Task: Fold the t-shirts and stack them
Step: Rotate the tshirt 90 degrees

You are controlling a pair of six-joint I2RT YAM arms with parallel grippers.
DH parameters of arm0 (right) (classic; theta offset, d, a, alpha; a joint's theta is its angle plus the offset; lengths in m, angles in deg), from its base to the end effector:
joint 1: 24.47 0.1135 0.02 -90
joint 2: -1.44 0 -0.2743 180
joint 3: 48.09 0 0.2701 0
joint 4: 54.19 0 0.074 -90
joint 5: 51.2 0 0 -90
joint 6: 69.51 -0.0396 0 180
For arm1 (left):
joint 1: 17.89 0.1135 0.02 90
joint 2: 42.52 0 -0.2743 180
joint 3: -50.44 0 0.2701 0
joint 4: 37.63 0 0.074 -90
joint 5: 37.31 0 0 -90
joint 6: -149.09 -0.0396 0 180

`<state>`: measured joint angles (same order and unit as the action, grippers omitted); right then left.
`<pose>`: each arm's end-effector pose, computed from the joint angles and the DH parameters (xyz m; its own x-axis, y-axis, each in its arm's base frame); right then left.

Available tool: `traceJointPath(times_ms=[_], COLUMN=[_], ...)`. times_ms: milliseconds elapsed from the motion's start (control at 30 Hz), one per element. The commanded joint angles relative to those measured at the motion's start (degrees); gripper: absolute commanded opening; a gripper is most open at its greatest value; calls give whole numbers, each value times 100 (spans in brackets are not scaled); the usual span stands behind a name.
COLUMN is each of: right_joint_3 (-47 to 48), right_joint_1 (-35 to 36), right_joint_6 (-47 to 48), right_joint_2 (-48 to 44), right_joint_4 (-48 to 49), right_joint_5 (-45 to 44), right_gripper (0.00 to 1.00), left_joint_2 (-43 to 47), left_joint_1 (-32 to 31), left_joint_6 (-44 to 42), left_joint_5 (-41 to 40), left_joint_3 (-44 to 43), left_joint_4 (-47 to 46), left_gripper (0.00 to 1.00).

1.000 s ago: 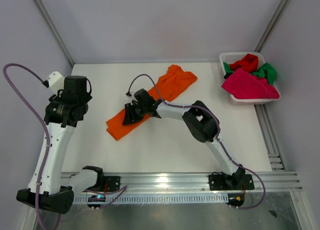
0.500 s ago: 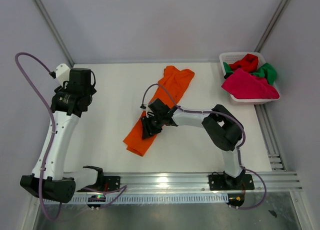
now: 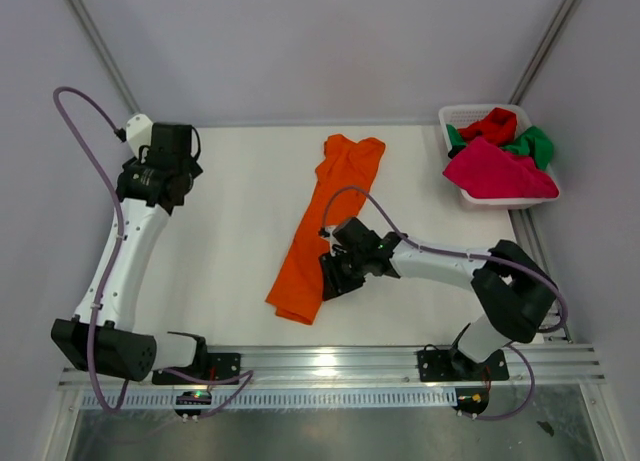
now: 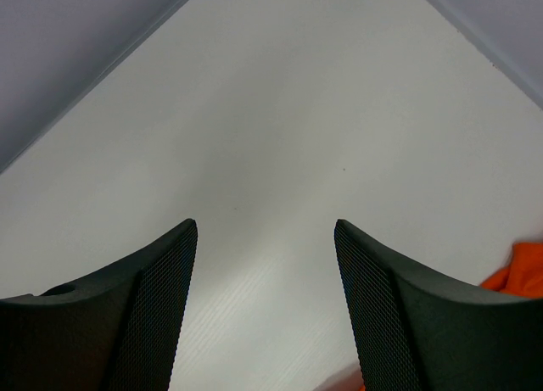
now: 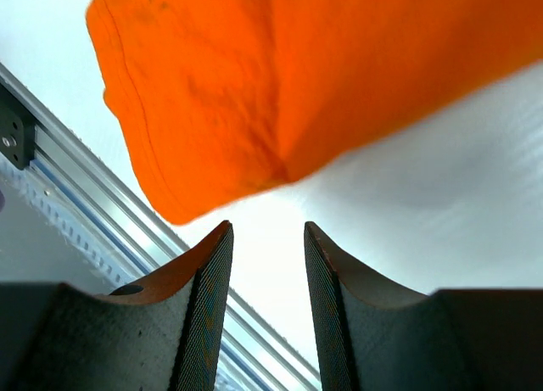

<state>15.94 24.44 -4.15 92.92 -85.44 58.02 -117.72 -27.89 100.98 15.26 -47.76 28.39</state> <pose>0.2035 0.2532 0.1680 -0.8540 -0.3803 -0.3549 -0.5149 0.7154 0.4723 0.2756 -0.0242 0.4123 -0.3000 -0.4855 -0.8211 -0.6717 0.7187 -0.1795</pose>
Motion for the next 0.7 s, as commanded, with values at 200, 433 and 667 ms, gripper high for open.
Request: traceJointPath(times_ms=[200,433,667], right_joint_3=[-366,986,1287], right_joint_1=[-4,-4,-4], right_joint_6=[-419,-260,-225], right_joint_2=[-1027,-9,818], right_joint_4=[153,268,444], right_joint_5=[-586,-385,-297], right_gripper=[44,44,44], left_joint_2=[-118,-127,-65], left_joint_1=[24,24,24], left_joint_6=[65,83,12], left_joint_5=[122,96,-19], left_joint_3=[-95,2,-16], left_joint_4=[-353,-353,-344], left_gripper=[69,69,69])
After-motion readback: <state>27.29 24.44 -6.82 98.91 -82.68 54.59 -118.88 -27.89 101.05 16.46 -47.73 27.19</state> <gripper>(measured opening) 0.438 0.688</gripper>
